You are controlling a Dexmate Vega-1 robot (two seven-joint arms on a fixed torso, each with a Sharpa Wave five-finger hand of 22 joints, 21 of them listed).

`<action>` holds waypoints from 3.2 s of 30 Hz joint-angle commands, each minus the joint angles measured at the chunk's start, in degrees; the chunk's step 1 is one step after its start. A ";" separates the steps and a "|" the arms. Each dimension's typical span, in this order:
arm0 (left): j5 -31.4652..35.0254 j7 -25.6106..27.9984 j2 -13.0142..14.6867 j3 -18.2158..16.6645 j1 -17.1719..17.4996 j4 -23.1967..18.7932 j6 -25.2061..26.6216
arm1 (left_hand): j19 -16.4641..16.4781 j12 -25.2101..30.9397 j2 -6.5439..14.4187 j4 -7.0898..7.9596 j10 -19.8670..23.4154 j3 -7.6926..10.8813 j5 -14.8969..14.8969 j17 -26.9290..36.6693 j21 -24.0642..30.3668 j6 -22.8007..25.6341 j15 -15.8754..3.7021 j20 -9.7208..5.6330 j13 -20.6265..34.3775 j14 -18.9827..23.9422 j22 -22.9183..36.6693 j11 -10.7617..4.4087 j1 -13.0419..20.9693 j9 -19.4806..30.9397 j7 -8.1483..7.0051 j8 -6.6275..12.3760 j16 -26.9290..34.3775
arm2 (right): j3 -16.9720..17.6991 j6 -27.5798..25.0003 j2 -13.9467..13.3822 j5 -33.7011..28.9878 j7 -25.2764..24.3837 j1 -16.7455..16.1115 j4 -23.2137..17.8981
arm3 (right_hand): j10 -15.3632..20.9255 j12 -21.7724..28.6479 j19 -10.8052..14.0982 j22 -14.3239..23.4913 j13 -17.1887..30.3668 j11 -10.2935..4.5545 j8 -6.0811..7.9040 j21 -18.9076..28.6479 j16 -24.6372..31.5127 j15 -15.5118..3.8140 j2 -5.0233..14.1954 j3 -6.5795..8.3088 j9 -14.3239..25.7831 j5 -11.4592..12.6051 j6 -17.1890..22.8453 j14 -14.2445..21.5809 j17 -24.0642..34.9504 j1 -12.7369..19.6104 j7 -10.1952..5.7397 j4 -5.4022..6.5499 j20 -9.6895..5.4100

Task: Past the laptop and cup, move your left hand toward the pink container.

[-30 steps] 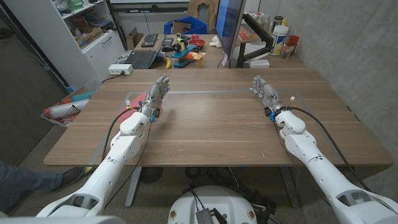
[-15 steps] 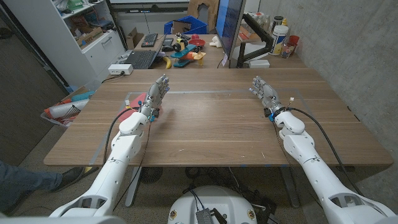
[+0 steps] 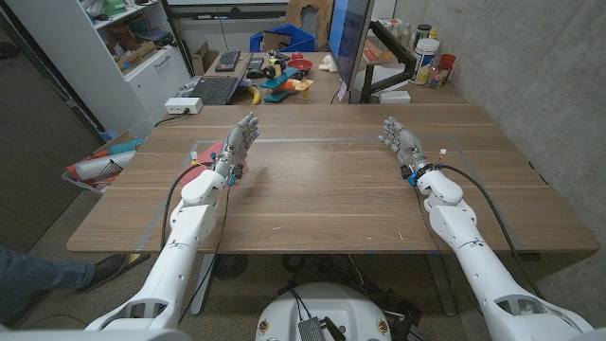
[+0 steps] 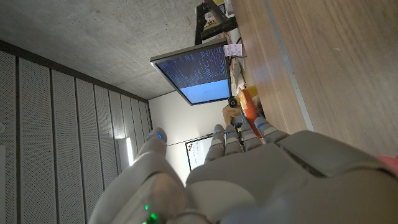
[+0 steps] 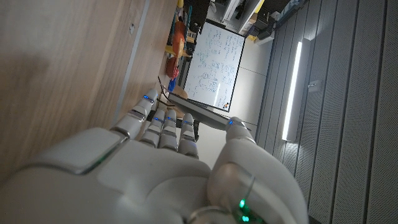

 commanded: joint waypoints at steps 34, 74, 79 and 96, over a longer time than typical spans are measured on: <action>4.42 1.23 -0.67 -2.93 7.29 -10.71 -0.12 | -0.25 0.32 0.33 -0.58 0.16 0.49 0.00 0.08 -0.93 0.09 0.70 0.34 0.06 0.11 0.17 0.61 1.04 0.25 0.32 0.37 0.40 | 2.11 -0.50 2.16 -2.14 2.20 0.73 1.08 | 0.58 0.04 0.75 0.30 0.15 0.03 0.06 -0.56 0.10 0.35 0.24 0.05 0.11 0.32 0.63 0.57 0.04 0.37 0.02 -0.15 0.09; 6.71 3.82 0.72 -4.65 10.52 -15.51 2.08 | -0.17 0.40 0.63 -1.26 0.43 0.73 -0.14 0.05 -1.62 0.53 0.61 0.60 0.05 0.46 0.18 0.35 1.86 0.26 0.23 0.49 0.44 | 2.52 -0.10 3.16 -2.28 2.18 1.06 3.06 | 0.68 -0.07 1.16 0.31 0.16 -0.06 0.09 -0.94 0.12 0.29 0.45 -0.02 0.12 0.33 0.91 0.79 -0.09 0.48 -0.05 -0.29 0.03; 7.07 4.06 0.89 -4.77 10.90 -15.92 2.32 | -0.14 0.39 0.67 -1.36 0.42 0.77 -0.15 0.04 -1.70 0.44 0.63 0.60 0.05 0.49 0.19 0.39 1.99 0.26 0.23 0.44 0.44 | 2.49 -0.18 3.18 -2.38 2.20 1.10 3.07 | 0.68 -0.09 1.17 0.31 0.17 0.03 0.07 -0.98 0.12 0.30 0.46 -0.03 0.12 0.33 0.90 0.80 -0.11 0.49 -0.09 -0.31 0.04; 9.07 5.88 1.82 -5.61 12.31 -18.16 4.69 | -0.16 0.41 0.90 -1.66 0.52 0.96 -0.19 0.03 -1.96 0.65 0.72 0.98 0.04 0.54 0.20 0.58 2.48 0.27 0.13 0.50 0.42 | 2.37 -0.53 3.39 -2.73 2.41 1.70 3.86 | 0.78 -0.09 1.24 0.31 0.17 0.06 0.03 -1.12 0.11 0.30 0.52 -0.08 0.12 0.32 0.87 0.82 -0.14 0.48 -0.10 -0.33 0.06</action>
